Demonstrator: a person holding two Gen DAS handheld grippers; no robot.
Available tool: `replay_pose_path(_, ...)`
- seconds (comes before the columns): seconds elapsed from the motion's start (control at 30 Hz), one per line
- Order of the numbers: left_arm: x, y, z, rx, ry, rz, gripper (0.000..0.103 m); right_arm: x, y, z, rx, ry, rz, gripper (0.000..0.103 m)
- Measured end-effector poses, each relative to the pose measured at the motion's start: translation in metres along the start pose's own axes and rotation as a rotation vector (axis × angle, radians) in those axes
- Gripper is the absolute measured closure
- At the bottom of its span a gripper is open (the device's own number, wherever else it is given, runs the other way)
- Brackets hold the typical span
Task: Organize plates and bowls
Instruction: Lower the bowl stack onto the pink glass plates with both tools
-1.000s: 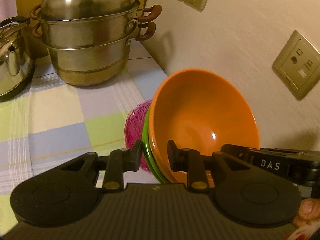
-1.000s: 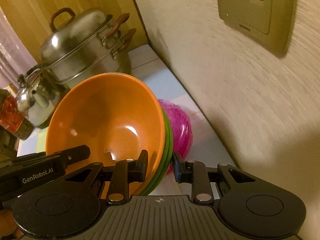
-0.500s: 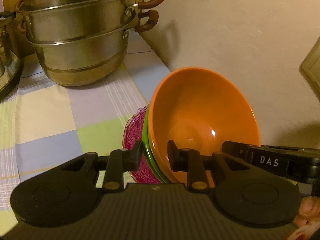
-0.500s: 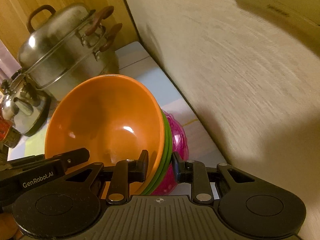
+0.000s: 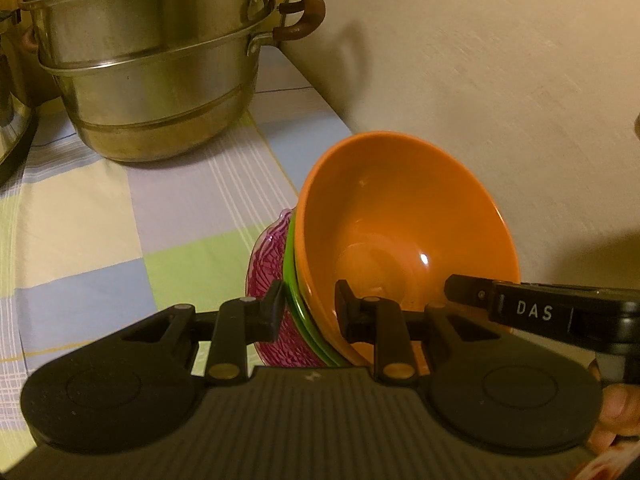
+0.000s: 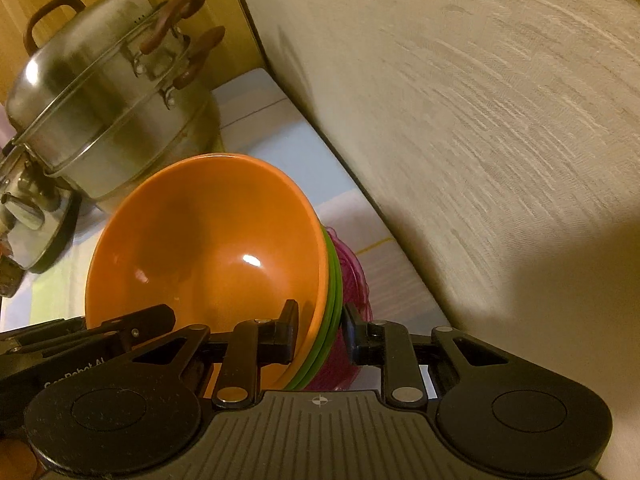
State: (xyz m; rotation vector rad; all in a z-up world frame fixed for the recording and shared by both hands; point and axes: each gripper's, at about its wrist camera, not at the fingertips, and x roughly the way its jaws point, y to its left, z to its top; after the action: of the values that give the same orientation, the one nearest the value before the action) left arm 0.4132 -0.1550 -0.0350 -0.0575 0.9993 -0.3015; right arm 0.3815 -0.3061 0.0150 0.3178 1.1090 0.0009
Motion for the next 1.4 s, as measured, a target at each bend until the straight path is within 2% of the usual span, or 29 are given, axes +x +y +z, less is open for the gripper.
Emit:
replay_pose_path(0.53, -0.0019, 0.0012, -0.0009, -0.011, -0.015, 0.004, 0.079, 0.0060, 0.0019, 0.0019, -0.012, 0.018, 0.007, 0.080)
replay_pose_path(1.3, -0.0035, 0.0035, -0.0026, -0.004, -0.047, 0.001, 0.079, 0.0042, 0.0030, -0.0030, -0.032, -0.005, 0.009, 0.078)
replay_pose_path(1.37, -0.0045, 0.0023, -0.0026, 0.004, -0.052, 0.010, 0.077, 0.0028, 0.0031, -0.0028, -0.033, -0.008, 0.012, 0.076)
replay_pose_path(1.4, -0.0049, 0.0020, -0.0025, 0.005, -0.055, 0.014, 0.072, 0.0011, 0.0034, -0.0031, -0.035, -0.011, 0.012, 0.076)
